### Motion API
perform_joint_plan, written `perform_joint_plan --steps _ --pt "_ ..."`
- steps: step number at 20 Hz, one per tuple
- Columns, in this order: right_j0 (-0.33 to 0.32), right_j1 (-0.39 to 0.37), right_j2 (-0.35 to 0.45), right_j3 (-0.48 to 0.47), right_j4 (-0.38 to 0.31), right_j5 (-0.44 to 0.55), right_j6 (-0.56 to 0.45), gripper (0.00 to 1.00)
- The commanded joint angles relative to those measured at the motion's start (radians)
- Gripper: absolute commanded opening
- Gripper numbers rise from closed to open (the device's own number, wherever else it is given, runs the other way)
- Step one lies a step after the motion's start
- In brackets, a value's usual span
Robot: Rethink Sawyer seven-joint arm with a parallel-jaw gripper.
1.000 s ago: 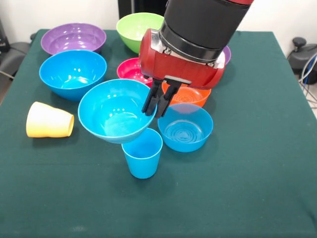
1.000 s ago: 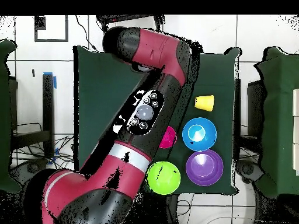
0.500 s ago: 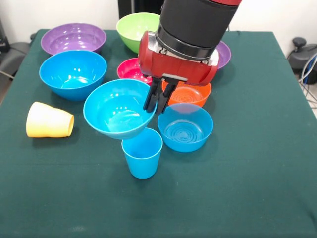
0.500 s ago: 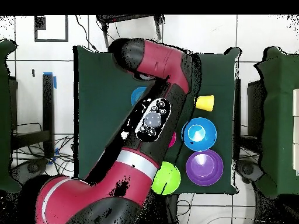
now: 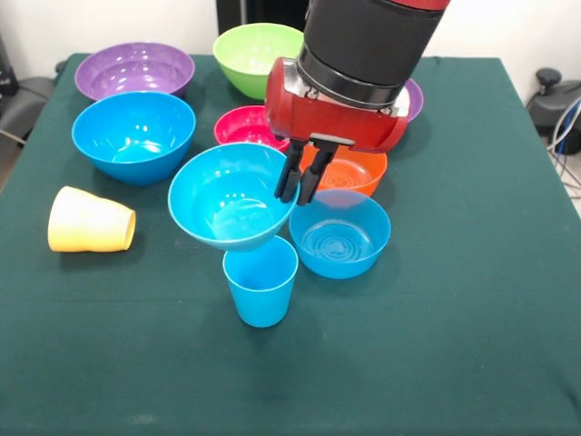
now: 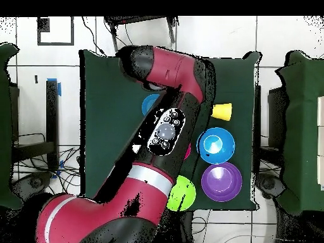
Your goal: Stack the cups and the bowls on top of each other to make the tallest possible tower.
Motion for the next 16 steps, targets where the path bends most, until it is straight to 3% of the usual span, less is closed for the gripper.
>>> perform_joint_plan --steps 1,10,16 --pt "-0.01 0.007 0.162 0.028 -0.085 -0.024 -0.021 0.0" --pt "-0.009 0.045 0.145 -0.042 -0.101 -0.032 0.032 0.0" --pt "-0.014 0.034 0.151 -0.022 -0.115 -0.074 0.027 0.0"
